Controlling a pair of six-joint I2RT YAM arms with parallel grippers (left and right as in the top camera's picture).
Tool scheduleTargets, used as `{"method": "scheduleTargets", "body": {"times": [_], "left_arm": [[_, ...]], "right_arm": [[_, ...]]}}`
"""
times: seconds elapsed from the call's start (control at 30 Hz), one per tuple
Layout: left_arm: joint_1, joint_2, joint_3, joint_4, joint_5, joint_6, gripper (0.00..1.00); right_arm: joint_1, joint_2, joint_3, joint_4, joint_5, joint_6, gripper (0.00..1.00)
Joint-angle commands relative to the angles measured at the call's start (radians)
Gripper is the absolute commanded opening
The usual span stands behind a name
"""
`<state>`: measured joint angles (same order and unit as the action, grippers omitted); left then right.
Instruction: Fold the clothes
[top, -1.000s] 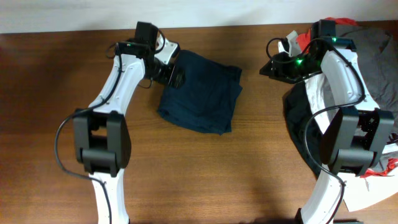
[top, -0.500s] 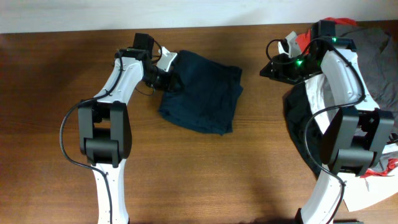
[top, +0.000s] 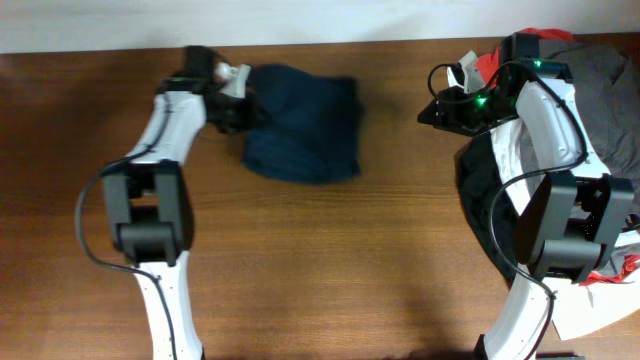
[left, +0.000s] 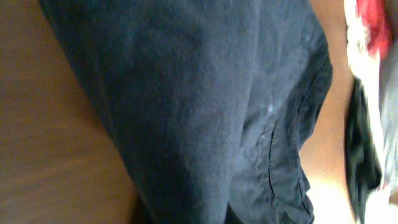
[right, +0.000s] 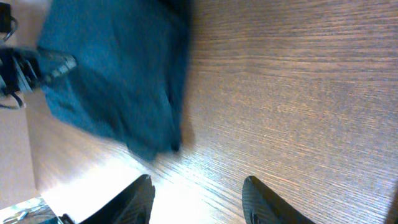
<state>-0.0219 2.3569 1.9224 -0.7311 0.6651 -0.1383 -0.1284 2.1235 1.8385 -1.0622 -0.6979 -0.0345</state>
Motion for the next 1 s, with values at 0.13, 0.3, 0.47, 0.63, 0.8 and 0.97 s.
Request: {"method": "scheduleTargets", "body": {"times": [0.13,0.3,0.47,0.63,0.8,0.97], "left_arm": [[0.274,0.016,0.012,0.102,-0.143,-0.559,0.01],[0.399,0.016,0.009,0.084,-0.346,-0.846,0.01],[0.518,0.016,0.008,0.084,-0.427,-1.033,0.01],[0.622,0.016,0.008,0.057,-0.435,-1.058,0.01],[0.687,0.016,0.008,-0.06,-0.464,-1.213,0.01],[0.685,0.016,0.008,-0.037,-0.445,-1.227,0.3]], "right_arm": [[0.004,-0.023,0.013,-0.001,0.068,-0.014,0.52],[0.004,-0.023,0.013,-0.001,0.082,-0.014,0.54],[0.004,-0.023,0.013,-0.002,0.082,-0.014,0.55],[0.004,-0.023,0.013,-0.001,0.082,-0.013,0.55],[0.004,-0.023,0.013,-0.002,0.082,-0.01,0.55],[0.004,-0.023,0.013,-0.008,0.082,-0.006,0.55]]}}
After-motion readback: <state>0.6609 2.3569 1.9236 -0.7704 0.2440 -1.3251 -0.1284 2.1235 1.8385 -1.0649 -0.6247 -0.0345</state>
